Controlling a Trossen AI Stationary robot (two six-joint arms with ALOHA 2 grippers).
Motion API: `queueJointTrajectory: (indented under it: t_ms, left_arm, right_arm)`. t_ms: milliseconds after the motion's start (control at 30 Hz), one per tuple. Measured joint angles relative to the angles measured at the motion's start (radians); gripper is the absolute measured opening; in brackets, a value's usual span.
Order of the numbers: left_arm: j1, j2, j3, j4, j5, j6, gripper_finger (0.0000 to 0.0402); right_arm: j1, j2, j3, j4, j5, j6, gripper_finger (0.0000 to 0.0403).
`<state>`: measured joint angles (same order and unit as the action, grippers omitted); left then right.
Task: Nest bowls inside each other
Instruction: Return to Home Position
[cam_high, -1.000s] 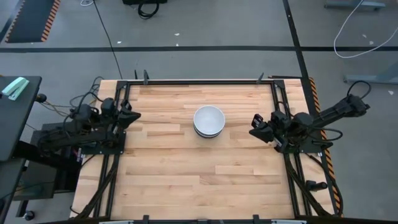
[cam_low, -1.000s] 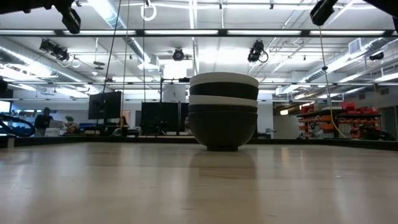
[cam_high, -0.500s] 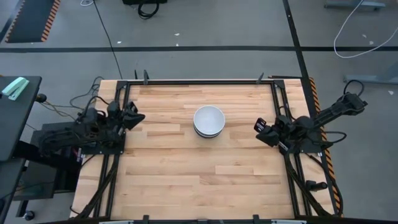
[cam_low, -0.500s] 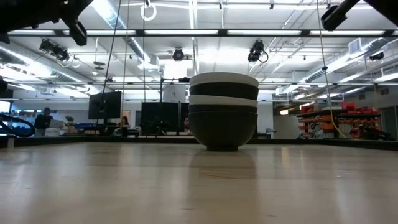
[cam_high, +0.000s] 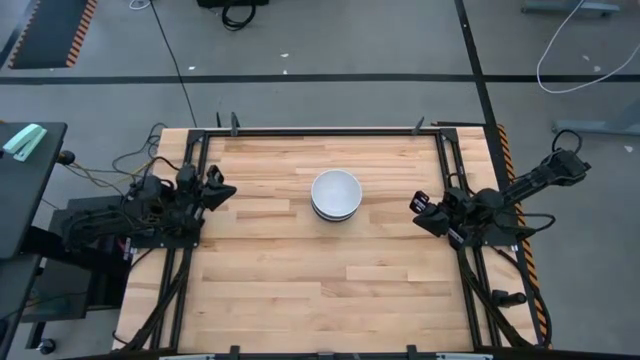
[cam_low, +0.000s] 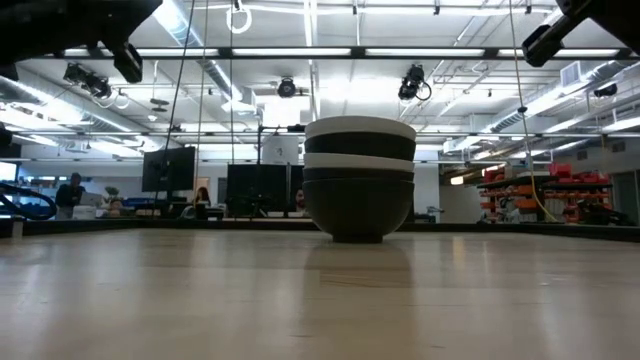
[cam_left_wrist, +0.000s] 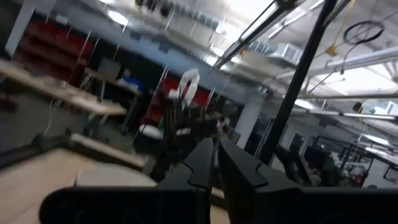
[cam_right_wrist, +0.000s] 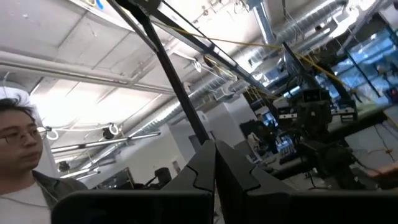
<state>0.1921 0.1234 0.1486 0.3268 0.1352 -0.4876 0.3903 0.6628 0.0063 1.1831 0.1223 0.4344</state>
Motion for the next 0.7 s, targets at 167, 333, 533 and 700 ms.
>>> queueJointTrajectory:
  t_ms: [167,333,533,700]
  left_arm:
    - [0.0,0.0,0.0,0.108,-0.018,0.05,0.0035]
    - [0.0,-0.001,0.0,0.151,-0.03,0.091,0.0026]
    - [0.0,-0.001,0.0,0.155,-0.038,0.101,0.0026]
    - [0.0,-0.001,-0.009,0.172,-0.037,0.101,0.0035]
  right_arm:
    - [-0.002,0.0,0.0,0.085,0.008,-0.074,0.0015]
    - [-0.002,0.0,0.001,0.153,0.008,-0.132,0.0015]
    - [-0.002,0.0,0.001,0.17,0.008,-0.148,0.0015]
    - [-0.002,0.0,0.001,0.17,0.007,-0.157,0.0015]
